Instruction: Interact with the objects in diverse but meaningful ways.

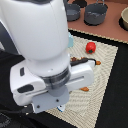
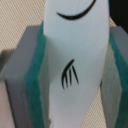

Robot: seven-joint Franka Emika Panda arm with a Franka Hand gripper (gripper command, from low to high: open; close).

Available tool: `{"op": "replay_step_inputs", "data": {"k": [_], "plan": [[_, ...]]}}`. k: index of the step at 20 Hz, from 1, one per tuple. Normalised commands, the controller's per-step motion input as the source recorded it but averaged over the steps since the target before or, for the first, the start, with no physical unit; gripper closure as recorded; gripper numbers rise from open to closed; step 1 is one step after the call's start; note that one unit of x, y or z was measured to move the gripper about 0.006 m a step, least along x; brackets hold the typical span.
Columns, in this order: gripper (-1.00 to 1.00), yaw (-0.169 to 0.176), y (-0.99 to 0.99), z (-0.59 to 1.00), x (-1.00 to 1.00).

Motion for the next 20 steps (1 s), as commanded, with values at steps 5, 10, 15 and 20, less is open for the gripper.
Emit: {"op": "replay_step_inputs", "data": {"k": [5,10,15,20], "plan": [[1.00,-0.032,0.00,-0.17,0.88],[1.00,0.045,0.14,-0.24,0.35],[1.00,0.121,0.17,-0.12,-0.29],[-1.00,0.062,0.16,0.73,-0.38]]}}
